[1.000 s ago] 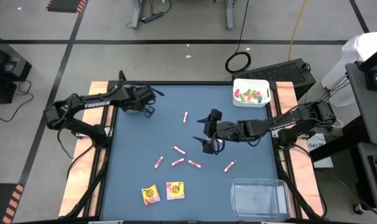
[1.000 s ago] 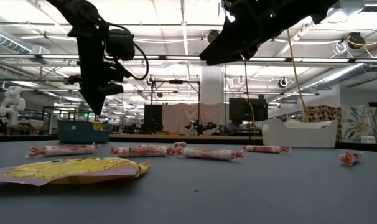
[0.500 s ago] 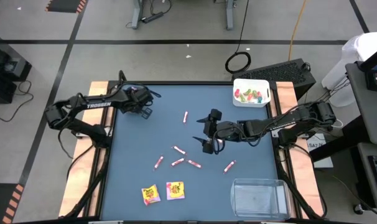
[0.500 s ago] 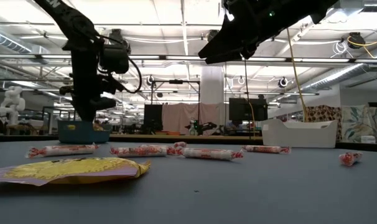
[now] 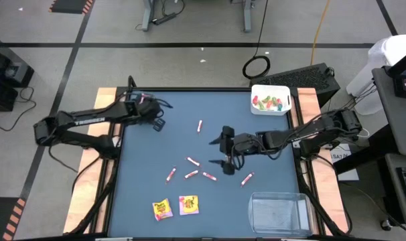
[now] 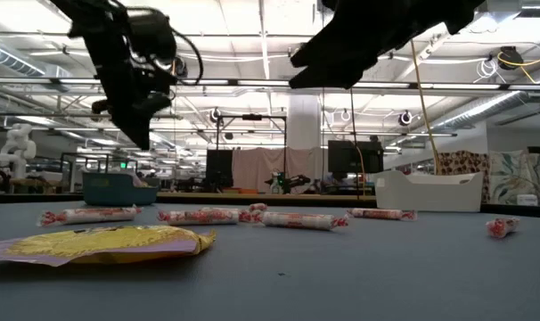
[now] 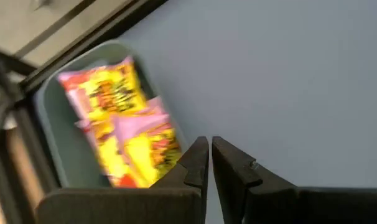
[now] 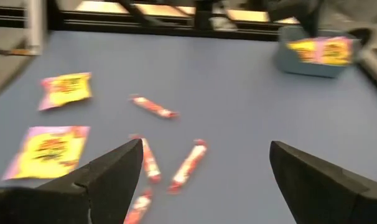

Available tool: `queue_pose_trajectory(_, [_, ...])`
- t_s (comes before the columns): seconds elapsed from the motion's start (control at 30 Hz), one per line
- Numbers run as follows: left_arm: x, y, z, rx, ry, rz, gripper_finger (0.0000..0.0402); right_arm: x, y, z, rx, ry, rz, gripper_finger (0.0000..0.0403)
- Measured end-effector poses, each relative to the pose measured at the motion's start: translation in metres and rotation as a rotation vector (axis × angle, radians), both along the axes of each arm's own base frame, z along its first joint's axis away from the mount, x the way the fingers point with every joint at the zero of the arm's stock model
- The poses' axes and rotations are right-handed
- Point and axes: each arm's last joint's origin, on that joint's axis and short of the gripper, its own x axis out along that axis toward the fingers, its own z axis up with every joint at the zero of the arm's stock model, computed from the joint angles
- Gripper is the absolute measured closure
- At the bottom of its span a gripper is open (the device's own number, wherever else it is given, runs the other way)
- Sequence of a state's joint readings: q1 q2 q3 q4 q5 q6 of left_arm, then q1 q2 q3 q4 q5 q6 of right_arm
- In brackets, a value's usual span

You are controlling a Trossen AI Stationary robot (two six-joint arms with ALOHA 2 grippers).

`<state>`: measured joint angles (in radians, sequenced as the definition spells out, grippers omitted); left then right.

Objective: Sort candy
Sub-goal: Put the yellow candy pack into the blue bin

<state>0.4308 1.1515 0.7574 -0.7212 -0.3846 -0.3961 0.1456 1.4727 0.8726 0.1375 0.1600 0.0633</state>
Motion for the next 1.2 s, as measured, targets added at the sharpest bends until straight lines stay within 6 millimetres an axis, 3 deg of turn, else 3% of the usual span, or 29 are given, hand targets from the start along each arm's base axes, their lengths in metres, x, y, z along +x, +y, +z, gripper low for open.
queue_pose_trajectory(0.2, [0.005, -0.036, 0.014, -0.001, -0.116, -0.135, 0.0373, -0.001, 0.022, -0.002, 0.073, -0.002, 0.071, 0.0062])
queue_pose_trajectory(0.4, [0.016, -0.075, 0.017, -0.024, -0.2, -0.276, 0.0373, 0.005, 0.042, -0.024, 0.15, 0.052, 0.024, 0.0062])
queue_pose_trajectory(0.63, [0.029, -0.114, 0.023, -0.021, -0.322, -0.453, 0.0373, 0.013, 0.07, -0.045, 0.272, 0.049, 0.105, 0.0062])
queue_pose_trajectory(0.8, [0.031, -0.129, 0.022, -0.013, -0.341, -0.507, 0.0373, 0.033, 0.088, -0.06, 0.29, 0.04, 0.14, 0.0062])
queue_pose_trajectory(1.03, [0.035, -0.147, 0.016, -0.032, -0.341, -0.559, 0.0373, 0.071, 0.119, -0.076, 0.2, 0.123, 0.198, 0.0064])
queue_pose_trajectory(1.2, [0.039, -0.161, 0.007, -0.052, -0.315, -0.593, 0.0373, 0.087, 0.135, -0.095, 0.143, 0.192, 0.229, 0.0082])
